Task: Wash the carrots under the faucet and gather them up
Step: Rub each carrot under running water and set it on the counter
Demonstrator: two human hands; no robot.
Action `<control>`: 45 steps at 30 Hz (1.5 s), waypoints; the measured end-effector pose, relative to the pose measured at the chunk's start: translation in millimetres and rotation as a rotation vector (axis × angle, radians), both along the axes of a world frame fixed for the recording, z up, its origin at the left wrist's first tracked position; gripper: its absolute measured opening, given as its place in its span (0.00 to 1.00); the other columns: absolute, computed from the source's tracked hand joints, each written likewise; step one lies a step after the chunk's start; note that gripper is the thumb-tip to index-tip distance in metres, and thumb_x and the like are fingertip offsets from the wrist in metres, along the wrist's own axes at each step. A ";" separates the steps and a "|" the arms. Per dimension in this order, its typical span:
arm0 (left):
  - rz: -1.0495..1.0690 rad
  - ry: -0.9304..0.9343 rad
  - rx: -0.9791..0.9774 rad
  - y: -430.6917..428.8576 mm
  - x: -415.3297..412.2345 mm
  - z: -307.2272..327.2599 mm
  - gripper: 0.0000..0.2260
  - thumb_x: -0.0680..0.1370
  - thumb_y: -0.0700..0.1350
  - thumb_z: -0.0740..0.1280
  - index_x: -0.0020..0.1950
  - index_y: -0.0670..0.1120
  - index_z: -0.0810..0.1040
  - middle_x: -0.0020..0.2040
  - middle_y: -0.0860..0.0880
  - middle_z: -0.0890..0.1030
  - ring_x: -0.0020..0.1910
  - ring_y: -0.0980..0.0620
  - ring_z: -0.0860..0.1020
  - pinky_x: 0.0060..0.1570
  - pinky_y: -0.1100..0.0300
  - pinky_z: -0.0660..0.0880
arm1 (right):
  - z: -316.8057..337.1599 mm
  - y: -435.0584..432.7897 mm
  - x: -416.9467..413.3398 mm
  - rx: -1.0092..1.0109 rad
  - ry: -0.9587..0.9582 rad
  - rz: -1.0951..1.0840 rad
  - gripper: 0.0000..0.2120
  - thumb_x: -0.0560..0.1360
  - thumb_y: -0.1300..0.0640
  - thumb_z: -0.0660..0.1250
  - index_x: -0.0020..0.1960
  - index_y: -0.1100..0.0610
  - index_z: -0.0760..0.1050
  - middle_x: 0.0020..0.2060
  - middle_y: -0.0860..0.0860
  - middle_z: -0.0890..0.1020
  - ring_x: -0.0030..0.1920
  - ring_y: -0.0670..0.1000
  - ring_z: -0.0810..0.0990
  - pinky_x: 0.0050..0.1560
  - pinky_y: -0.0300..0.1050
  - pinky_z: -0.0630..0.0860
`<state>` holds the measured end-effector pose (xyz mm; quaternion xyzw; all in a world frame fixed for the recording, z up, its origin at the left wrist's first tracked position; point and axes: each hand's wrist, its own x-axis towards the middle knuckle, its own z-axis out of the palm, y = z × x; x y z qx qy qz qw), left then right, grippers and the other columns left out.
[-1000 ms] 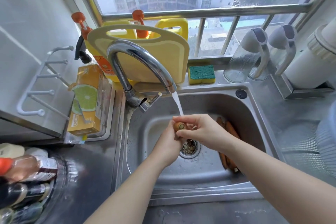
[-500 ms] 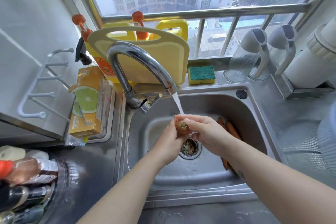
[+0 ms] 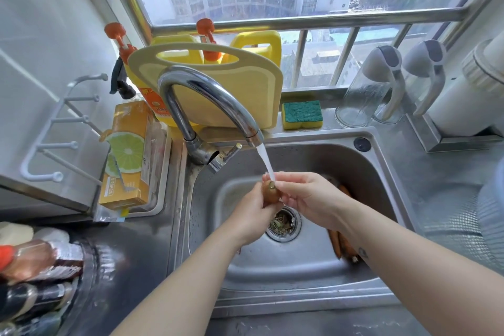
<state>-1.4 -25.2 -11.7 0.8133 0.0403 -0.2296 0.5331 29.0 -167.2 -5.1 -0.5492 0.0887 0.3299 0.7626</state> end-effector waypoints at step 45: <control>0.155 -0.029 -0.124 -6.2 4.4 8.3 0.23 0.82 0.56 0.48 0.42 0.49 0.77 0.32 0.49 0.77 0.29 0.53 0.73 0.33 0.59 0.70 | 9.0 -7.9 -4.7 -0.121 -0.223 -0.030 0.10 0.78 0.64 0.63 0.56 0.54 0.77 0.34 0.47 0.79 0.31 0.43 0.73 0.37 0.35 0.73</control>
